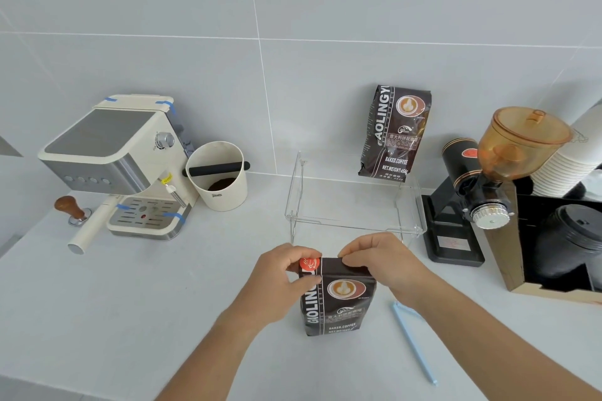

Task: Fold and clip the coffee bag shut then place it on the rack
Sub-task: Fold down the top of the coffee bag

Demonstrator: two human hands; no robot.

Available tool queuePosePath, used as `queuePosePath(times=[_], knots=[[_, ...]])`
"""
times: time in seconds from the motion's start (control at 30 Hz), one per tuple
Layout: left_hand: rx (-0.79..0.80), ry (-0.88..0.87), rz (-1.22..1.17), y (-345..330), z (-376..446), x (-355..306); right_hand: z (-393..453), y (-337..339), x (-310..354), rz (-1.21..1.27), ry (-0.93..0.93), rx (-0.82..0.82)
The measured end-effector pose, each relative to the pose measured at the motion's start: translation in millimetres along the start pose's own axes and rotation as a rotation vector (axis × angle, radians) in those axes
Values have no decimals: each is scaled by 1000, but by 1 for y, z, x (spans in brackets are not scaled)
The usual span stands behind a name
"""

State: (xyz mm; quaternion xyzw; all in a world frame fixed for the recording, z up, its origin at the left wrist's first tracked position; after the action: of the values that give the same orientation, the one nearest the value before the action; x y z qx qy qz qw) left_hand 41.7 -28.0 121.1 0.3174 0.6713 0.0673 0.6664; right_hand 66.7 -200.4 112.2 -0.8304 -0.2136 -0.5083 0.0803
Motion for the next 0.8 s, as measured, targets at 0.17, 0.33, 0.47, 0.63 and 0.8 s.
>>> queuePosePath(times=[0.17,0.33,0.47,0.63,0.8], knots=[[58,-5,147,-2,2,2,-6,-4,2,-345,68,203],[89,-26,121,-4,6,3,-20,-2,11,-771,323,131],[131,-59,83,-4,6,4,-28,4,13,-820,433,133],[77,-52,22,-1,8,12,-33,15,9,-788,523,37],[7,18,-115,0,10,25,-29,28,2,-579,479,-49]])
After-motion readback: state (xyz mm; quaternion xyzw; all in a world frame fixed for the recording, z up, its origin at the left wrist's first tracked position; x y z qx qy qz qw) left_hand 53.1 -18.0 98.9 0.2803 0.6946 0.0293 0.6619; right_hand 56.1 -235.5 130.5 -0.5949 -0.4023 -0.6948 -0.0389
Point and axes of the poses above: each hand's wrist, its own z-axis towards the middle knuckle, its own y-axis out of the back of the hand, x = y × z, the point moved 8 cm from there along z, towards the middle knuckle, and after that the axes turned 12 degrees about x, right-handed, at the moved point
